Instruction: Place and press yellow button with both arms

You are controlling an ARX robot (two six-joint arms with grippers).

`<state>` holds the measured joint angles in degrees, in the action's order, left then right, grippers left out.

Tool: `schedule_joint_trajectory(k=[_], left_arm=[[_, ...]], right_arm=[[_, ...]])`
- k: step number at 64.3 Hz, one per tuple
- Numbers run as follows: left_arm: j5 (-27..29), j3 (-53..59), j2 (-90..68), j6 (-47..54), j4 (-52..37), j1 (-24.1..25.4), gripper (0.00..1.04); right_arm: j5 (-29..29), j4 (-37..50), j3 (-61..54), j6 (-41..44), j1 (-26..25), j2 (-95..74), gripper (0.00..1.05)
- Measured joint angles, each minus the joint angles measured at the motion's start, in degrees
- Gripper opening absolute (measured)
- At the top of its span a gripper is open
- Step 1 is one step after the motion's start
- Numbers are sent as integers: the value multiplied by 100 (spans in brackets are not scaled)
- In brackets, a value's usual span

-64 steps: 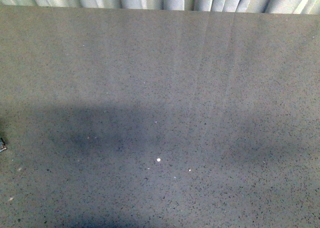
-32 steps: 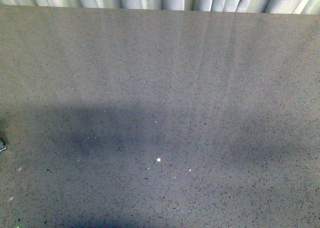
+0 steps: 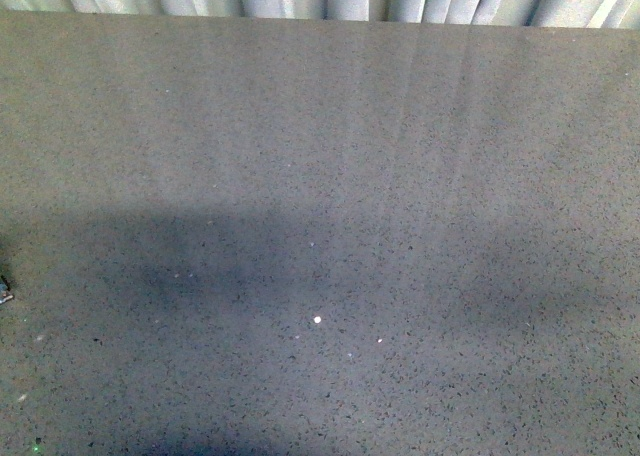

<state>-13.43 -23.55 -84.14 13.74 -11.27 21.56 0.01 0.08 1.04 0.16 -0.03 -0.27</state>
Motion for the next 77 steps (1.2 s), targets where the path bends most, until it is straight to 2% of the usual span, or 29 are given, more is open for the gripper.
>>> schedule_joint_trajectory(k=[35, 44, 47, 51, 63, 71, 77], left_arm=[[90, 0, -52, 20, 0, -63, 95], [105, 0, -52, 28, -4, -83, 85], [109, 0, -52, 39, -4, -87, 81], [122, 0, -52, 44, -9, -94, 68], [120, 0, -52, 66, -35, -96, 56], [118, -7, -52, 74, -39, -101, 40], [101, -24, -52, 83, -37, -118, 38]], right_arm=[[0, 0, 0, 0, 0, 0, 96], [0, 0, 0, 0, 0, 0, 96], [0, 0, 0, 0, 0, 0, 96], [0, 0, 0, -2, 0, 0, 96], [0, 0, 0, 0, 0, 0, 96], [0, 0, 0, 0, 0, 0, 96], [0, 0, 0, 0, 0, 0, 96]])
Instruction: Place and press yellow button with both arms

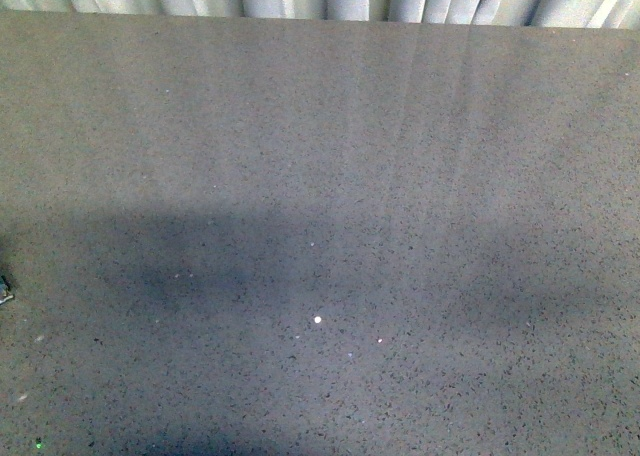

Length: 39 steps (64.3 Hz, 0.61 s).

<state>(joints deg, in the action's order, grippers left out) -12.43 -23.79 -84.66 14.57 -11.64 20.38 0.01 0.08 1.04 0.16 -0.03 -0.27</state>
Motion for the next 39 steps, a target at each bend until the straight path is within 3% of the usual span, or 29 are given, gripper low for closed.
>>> schedule_joint_trajectory(k=[7, 39], left_arm=[[-9, -15, 0, 2, 0, -13, 34], [-2, -313, 393, 238, 365, 175, 34]], right_arm=[[0, 0, 0, 0, 0, 0, 96], [0, 0, 0, 0, 0, 0, 96]])
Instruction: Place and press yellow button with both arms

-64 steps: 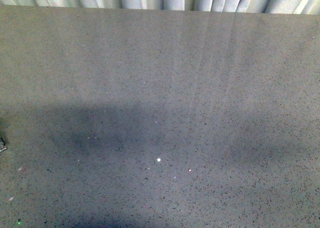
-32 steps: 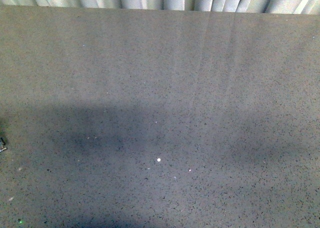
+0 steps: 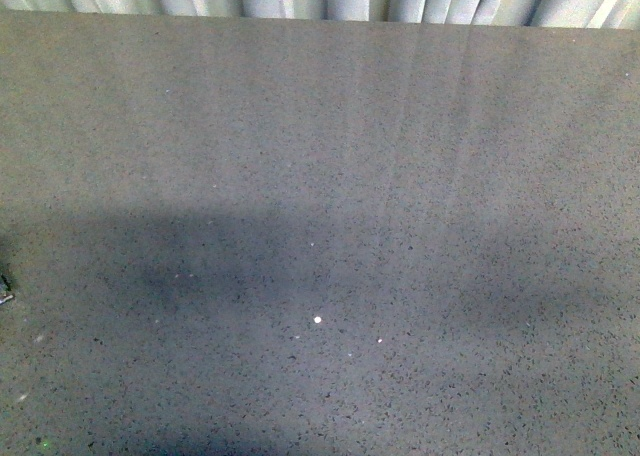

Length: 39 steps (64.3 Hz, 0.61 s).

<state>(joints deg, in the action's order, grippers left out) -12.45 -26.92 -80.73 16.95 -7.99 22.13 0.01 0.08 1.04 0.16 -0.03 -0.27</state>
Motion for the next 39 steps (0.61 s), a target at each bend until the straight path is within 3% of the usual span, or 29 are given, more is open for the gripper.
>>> schedule_joint_trajectory(k=[11, 17, 25, 39], left_arm=[[-26, -442, 691, 146, 686, -11, 34], [-103, -667, 1091, 133, 1115, -289, 34], [15, -852, 1329, -175, 1423, -1469, 34], [466, -1051, 625, -796, 802, -3224, 34]], right_arm=[[0, 0, 0, 0, 0, 0, 96], [0, 0, 0, 0, 0, 0, 96], [0, 0, 0, 0, 0, 0, 96], [0, 0, 0, -2, 0, 0, 96]])
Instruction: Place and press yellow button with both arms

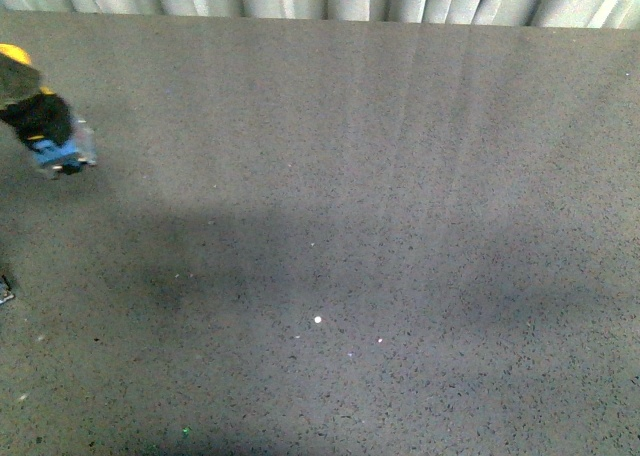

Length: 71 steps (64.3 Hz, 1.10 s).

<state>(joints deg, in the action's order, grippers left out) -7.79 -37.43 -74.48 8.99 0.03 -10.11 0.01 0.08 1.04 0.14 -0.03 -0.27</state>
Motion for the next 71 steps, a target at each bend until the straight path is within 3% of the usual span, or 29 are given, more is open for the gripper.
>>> schedule_joint_trajectory(k=[8, 18, 34, 71], left_arm=[[221, -219, -654, -118, -420, -686, 34], [249, -505, -1484, -184, -693, -1080, 34], [417, -844, -2520, -295, -1349, -1305, 34], [623, -997, -3279, -321, -1657, -1759, 34]], right_arm=[[0, 0, 0, 2, 0, 0, 96], [2, 0, 0, 2, 0, 0, 96], [0, 0, 0, 2, 0, 0, 96], [2, 0, 0, 2, 0, 0, 96]])
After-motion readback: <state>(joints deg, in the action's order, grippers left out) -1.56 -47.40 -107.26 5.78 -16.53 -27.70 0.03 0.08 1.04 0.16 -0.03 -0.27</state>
